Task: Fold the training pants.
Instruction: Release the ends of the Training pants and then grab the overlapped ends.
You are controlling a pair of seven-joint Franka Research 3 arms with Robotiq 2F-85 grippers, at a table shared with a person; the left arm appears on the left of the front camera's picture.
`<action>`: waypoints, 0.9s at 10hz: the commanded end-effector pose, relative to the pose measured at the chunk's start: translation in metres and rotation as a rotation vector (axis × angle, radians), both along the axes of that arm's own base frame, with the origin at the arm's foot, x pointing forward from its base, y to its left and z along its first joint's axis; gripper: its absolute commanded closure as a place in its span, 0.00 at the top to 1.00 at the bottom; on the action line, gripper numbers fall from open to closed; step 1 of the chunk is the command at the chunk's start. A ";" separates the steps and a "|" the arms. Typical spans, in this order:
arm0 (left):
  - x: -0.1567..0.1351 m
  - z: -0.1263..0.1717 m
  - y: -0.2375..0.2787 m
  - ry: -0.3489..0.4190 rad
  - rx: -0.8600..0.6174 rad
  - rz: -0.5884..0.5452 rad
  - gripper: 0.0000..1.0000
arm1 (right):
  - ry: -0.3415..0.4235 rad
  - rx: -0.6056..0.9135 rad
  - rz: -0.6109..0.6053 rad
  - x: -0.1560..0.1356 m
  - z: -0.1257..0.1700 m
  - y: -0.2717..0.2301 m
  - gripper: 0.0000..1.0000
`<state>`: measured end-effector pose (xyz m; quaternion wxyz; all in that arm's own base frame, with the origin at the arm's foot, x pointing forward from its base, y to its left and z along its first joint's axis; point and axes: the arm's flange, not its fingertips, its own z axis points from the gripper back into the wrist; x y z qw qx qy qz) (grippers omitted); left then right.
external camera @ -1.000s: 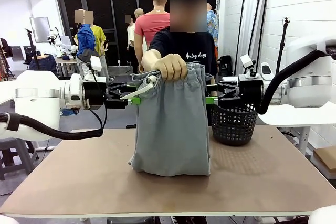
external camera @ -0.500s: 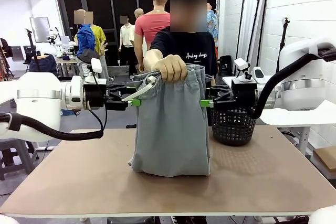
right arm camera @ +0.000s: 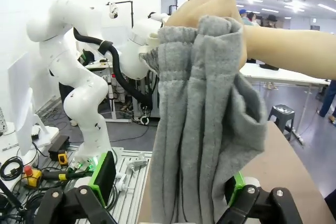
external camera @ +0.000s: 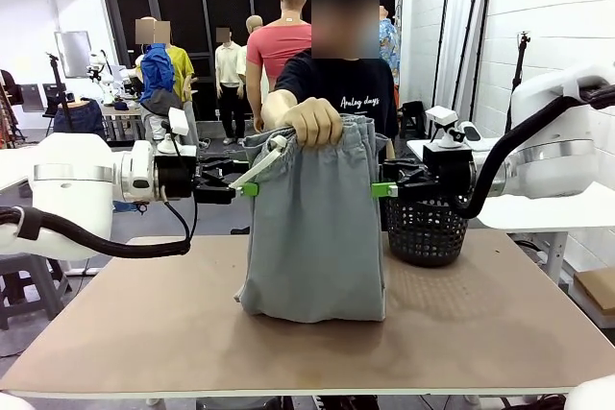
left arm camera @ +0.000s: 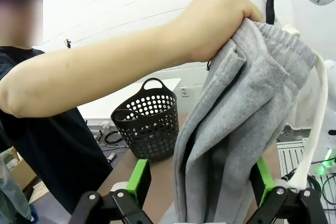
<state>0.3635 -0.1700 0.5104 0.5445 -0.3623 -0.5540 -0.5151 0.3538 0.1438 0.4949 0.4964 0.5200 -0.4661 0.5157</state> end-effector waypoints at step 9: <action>-0.009 -0.004 -0.011 -0.042 -0.098 -0.064 1.00 | -0.095 0.017 -0.034 0.013 -0.005 0.036 1.00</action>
